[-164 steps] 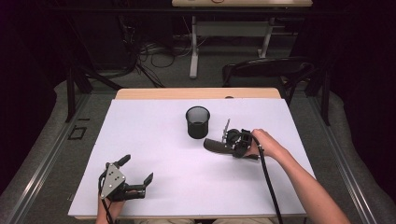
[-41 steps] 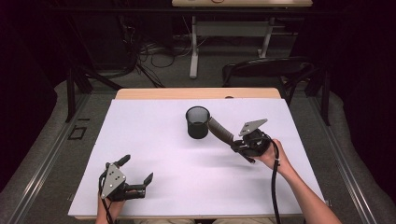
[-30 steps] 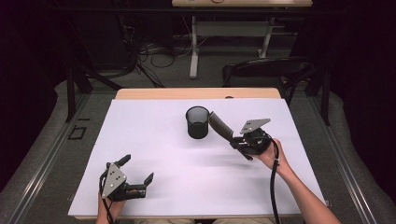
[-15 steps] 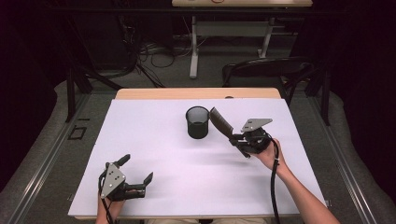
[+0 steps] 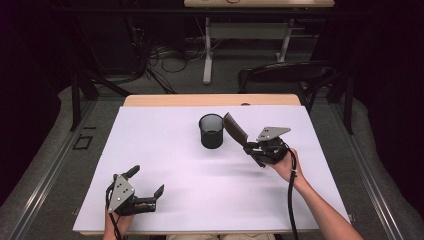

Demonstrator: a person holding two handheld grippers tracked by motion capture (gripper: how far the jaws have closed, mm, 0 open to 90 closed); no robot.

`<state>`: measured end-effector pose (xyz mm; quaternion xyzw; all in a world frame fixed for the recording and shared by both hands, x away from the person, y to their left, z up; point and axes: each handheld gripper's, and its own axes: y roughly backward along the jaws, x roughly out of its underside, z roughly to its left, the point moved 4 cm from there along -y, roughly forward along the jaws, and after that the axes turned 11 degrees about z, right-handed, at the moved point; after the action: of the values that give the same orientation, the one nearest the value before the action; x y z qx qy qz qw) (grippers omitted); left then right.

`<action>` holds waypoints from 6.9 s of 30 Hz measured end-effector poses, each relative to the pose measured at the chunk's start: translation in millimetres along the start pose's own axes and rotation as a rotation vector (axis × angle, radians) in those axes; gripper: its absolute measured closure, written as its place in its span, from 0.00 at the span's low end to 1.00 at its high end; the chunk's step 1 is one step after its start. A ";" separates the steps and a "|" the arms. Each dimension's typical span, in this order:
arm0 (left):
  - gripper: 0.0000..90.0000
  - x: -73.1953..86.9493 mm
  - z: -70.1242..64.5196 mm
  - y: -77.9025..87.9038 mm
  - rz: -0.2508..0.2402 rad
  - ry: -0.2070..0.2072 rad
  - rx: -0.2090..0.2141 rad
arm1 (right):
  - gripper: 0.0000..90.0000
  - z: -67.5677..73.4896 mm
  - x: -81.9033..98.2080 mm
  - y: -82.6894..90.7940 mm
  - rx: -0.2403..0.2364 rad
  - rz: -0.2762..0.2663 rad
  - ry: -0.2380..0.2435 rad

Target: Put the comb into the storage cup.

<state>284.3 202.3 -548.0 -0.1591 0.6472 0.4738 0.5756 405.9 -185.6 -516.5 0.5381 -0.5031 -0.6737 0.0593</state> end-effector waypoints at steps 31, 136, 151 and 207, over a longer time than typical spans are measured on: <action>0.00 -1.4 0.1 -1.9 -0.001 -0.009 0.002 | 0.81 0.9 -19.0 6.8 0.037 -0.095 -0.003; 0.00 -1.3 0.0 -3.3 0.003 -0.009 0.003 | 0.81 -17.8 -82.1 5.1 0.050 -0.269 -0.077; 0.00 -1.4 0.4 -3.3 0.001 -0.007 0.002 | 0.81 -17.5 -91.1 1.7 0.046 -0.288 -0.083; 0.00 -1.8 1.4 -1.5 -0.007 -0.003 -0.005 | 0.81 -18.9 -129.6 -5.6 0.016 -0.386 -0.119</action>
<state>286.8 202.0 -546.9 -0.1621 0.6447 0.4736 0.5777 476.9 -114.0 -432.9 0.5843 -0.3984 -0.6992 -0.1050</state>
